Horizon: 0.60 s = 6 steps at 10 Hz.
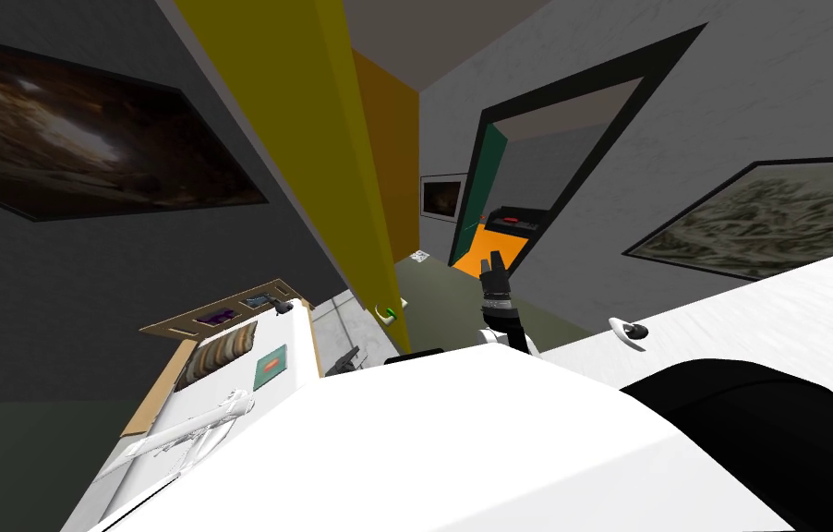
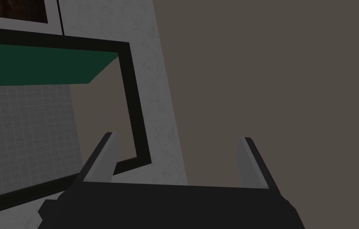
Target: Push the door open
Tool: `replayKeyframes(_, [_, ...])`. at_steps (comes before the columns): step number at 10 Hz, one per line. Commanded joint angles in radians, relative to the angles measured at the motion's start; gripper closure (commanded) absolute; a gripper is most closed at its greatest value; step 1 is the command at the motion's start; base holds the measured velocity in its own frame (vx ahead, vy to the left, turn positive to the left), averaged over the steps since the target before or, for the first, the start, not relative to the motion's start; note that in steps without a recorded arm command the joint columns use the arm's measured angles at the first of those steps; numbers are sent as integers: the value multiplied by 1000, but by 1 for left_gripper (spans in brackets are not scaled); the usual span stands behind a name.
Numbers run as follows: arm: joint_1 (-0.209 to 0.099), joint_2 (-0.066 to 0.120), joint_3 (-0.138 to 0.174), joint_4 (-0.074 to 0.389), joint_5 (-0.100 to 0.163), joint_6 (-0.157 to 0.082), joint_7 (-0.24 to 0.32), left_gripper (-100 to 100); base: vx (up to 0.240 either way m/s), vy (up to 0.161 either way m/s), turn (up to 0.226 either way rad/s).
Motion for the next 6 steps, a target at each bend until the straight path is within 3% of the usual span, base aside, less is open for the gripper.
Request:
replayKeyframes(1, [0,0,0,0,0,0,0,-100,2,-6,13])
replayKeyframes(2, [-4,-4,12,5,8,9,5,-100,-2,25,-81])
replayKeyframes(6, [-4,-5,13,5,10,11,6,-100,-1,9,-26])
